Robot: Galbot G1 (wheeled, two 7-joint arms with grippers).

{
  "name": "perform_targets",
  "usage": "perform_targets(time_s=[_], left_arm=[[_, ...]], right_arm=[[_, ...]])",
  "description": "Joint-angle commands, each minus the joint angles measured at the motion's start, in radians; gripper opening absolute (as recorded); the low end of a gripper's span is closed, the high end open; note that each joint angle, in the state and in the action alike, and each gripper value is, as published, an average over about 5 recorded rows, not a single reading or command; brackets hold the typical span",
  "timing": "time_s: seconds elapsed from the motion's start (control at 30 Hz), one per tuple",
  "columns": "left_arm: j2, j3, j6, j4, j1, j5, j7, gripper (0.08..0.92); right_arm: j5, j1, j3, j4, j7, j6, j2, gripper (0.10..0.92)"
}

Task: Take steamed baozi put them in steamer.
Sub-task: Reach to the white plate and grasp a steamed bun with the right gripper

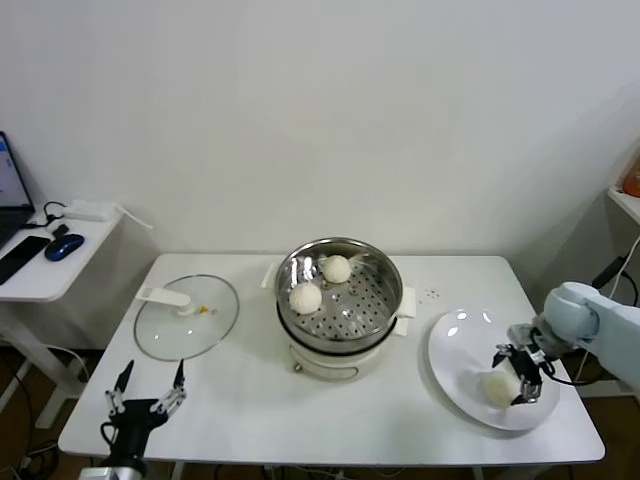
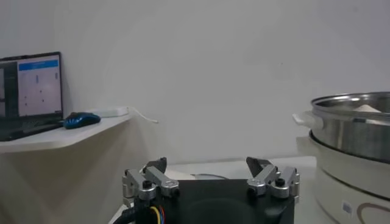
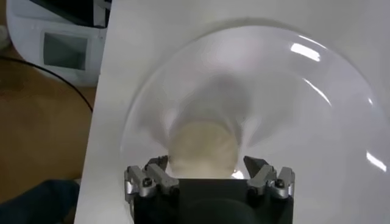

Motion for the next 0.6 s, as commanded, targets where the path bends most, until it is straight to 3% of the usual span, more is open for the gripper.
perform_targets(time_s=[0.03,0.23,0.47,0.6], left_arm=[[0.002,0.000,0.002,0.004,-0.004,-0.001,0.000,0.823],[0.003,-0.001,0.003,0.008,-0.008,-0.001,0.000,0.823],[0.003,-0.001,0.002,0.010,-0.009,-0.002,0.000,0.823],[0.003,-0.001,0.002,0.010,-0.009,-0.002,0.000,0.823]], right_arm=[[-0.008,-0.016,0.010,-0.011,-0.001,-0.003,0.024,0.823],[-0.009,-0.015,0.009,-0.014,-0.007,-0.006,0.030,0.811],[-0.009,-0.013,0.009,-0.010,-0.008,-0.007,0.024,0.647],[-0.007,-0.006,0.011,0.002,-0.009,-0.006,0.014,0.621]])
